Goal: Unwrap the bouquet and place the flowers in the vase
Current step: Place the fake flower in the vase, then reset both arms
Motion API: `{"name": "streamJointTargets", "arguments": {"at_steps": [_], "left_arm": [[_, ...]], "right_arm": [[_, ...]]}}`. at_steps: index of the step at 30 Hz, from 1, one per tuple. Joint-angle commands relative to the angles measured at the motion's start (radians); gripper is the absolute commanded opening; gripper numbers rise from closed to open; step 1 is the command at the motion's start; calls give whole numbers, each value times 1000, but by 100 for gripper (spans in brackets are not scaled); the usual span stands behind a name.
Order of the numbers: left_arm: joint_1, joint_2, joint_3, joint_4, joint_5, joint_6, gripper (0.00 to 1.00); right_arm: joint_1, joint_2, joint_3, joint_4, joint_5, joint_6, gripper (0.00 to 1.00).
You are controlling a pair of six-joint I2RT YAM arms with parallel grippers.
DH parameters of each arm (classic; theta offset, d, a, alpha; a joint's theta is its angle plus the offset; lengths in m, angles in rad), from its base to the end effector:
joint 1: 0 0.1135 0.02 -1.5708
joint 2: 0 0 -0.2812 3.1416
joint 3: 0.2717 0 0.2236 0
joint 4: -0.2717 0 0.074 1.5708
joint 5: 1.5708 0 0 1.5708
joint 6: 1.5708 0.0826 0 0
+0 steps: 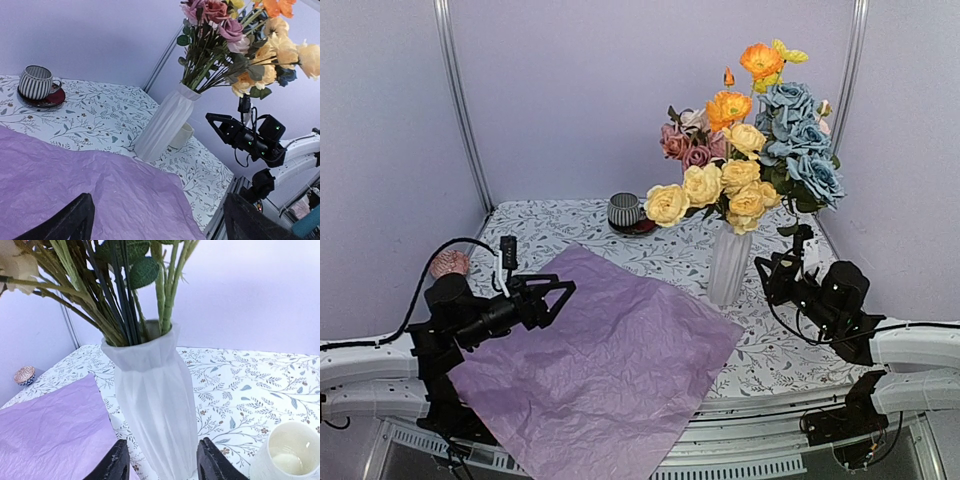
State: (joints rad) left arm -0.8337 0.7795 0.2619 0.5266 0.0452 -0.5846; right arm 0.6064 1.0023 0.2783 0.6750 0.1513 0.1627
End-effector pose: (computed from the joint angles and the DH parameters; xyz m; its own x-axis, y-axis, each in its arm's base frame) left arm 0.1272 -0.1457 0.2581 -0.4199 -0.3576 -0.8341 0.6455 0.5284 -0.5515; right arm 0.1921 0.1181 0.2451 -0.1109 0.1179 -0.9868 -0.4274 0.8908 0.1545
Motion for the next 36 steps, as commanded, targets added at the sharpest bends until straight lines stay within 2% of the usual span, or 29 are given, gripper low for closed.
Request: {"name": "streamJointTargets", "arguments": {"at_steps": [1,4,6,8,11,12,16,19,22,26,29,36], "left_arm": [[47,5,52,-138,-65,-41,93],[139,19,107,-302,-114,-64,96],[242,37,131,-350,-55,-59,96],[362,54,145,-358,53,-46,96],[523,78,172,-377,164,-22,97],[548,87,181,-386,181,-12,97],[632,134,198,-368,160,60,97],[632,144,162,-222,176,233,98],[632,142,153,-171,44,363,98],[639,222,135,-73,-101,555,98],[705,300,121,4,-85,574,98],[837,438,30,298,0,588,98]], "right_arm": [[-7,2,-19,29,42,14,49],[-47,-2,-7,10,22,6,52],[-99,-13,1,-11,7,32,59],[-163,-31,12,-41,11,61,71],[-253,-69,39,-126,65,115,97],[-274,-82,42,-144,89,123,99],[-341,-104,34,-110,103,52,99],[-391,-55,57,-72,82,-65,99],[-459,14,84,-26,8,-110,99],[-532,97,24,182,-216,-246,99],[-571,193,27,218,-298,-256,99],[-602,368,-20,453,-267,-270,99]]}}
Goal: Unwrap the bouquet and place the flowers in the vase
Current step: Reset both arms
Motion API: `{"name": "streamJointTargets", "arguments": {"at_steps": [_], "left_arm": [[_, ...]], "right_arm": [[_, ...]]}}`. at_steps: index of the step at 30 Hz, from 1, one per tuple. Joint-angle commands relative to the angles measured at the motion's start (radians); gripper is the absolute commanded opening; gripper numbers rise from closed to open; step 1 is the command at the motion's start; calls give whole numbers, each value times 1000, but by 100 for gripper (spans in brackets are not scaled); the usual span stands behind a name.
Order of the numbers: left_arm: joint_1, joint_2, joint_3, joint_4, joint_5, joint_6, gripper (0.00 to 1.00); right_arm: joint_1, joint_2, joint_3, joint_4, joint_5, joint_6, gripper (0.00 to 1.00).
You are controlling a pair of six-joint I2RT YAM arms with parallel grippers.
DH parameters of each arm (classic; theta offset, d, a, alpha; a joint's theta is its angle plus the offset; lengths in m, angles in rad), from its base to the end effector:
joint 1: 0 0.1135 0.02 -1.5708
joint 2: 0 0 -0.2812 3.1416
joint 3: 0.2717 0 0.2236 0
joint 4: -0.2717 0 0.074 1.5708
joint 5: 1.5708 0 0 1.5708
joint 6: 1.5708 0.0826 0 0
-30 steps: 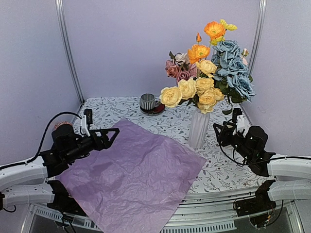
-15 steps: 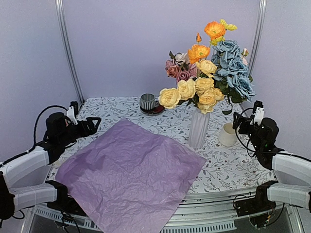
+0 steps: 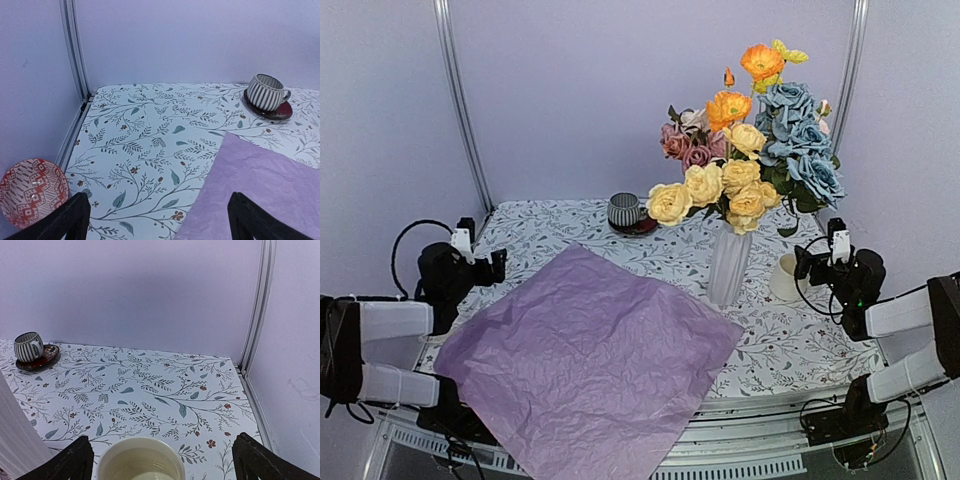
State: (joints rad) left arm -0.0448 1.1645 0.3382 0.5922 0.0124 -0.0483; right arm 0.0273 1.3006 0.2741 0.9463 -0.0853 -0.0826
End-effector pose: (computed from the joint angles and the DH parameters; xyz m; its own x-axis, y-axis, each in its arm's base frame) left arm 0.2510 -0.0123 0.2177 -0.2342 -0.0378 -0.9715 0.0456 0.9977 -0.0498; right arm 0.2633 0.0142 0.2188 -0.0706 -0.0842 -0.9940 -0.1183 0.9901 -0.0754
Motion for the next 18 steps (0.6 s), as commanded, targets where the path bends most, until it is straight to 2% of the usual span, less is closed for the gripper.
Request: {"name": "streamJointTargets", "arguments": {"at_steps": [1,6,8,10,14,16,18], "left_arm": [[57,76,-49,260,45,50,98],[89,194,-64,444,96,20,98],[93,227,-24,409,106,32,97],[94,257,-21,446,102,59,97],[99,353,-51,605,128,78,97],[94,347,-44,574,128,76,98],[94,367,-57,625,82,60,98]], "right_arm": [[-30,95,-14,197,-38,-15,99],[-41,246,-74,452,-54,-12,99],[-39,229,-54,377,7,5,99],[-40,233,-36,348,62,34,99],[-40,235,-39,355,71,44,99],[-40,236,-40,361,71,40,99],[-40,239,-38,361,69,43,99]]}}
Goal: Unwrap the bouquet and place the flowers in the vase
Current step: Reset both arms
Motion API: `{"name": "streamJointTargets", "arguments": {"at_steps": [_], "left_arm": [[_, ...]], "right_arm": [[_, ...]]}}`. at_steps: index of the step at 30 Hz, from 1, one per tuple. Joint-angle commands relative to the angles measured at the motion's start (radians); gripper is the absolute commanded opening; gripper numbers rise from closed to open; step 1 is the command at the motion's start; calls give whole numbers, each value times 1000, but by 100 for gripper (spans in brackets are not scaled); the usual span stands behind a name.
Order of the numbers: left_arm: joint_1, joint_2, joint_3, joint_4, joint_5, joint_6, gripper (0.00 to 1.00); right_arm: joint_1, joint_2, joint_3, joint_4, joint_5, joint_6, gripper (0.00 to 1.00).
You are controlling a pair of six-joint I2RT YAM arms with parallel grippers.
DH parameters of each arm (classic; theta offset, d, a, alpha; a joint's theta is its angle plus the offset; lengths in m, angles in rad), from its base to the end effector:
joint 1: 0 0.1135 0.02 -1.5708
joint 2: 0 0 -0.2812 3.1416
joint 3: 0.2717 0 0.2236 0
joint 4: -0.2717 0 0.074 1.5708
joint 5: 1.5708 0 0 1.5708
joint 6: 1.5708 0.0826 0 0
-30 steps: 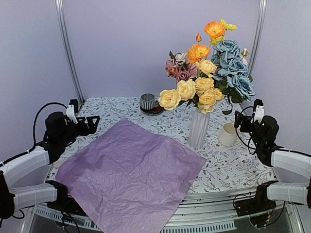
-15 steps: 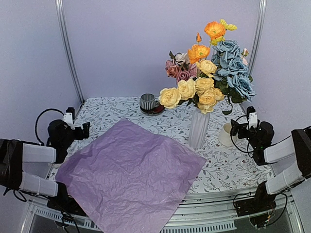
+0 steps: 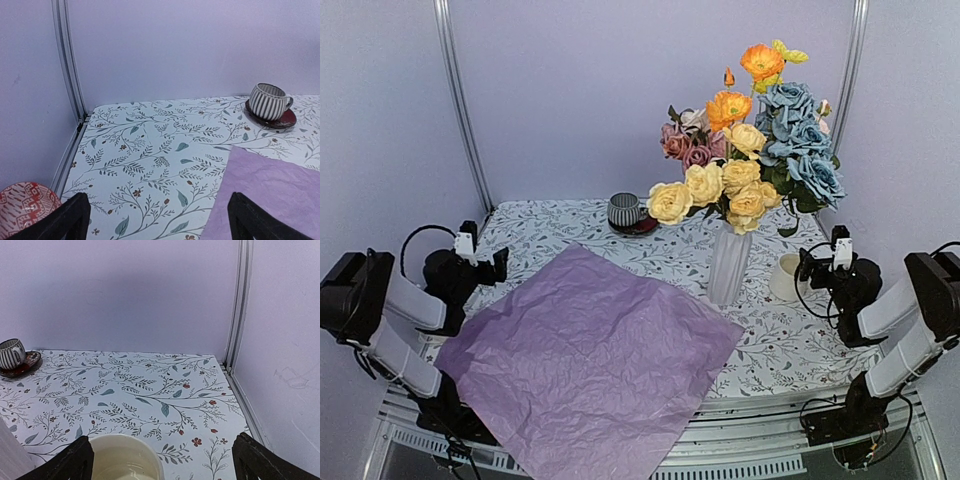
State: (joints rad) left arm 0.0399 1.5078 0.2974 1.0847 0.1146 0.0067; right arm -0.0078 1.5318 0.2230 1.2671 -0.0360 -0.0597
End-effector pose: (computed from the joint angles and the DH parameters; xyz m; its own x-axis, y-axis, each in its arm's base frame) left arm 0.2894 0.0021 0.1942 -0.1248 0.0017 -0.9922 0.0746 0.9972 -0.0077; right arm 0.2792 0.0008 0.1955 -0.0399 -0.0593 -0.9974 -0.0306 0.9978 -0.0581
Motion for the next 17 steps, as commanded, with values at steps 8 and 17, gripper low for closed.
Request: {"name": "streamJointTargets", "arguments": {"at_steps": [8,17], "left_arm": [[-36,37,-44,191,-92,41,98],[-35,37,-43,192,-90,40,98]], "right_arm": [[-5,7,13,38,19,20,99],[-5,7,16,35,13,18,99]]}}
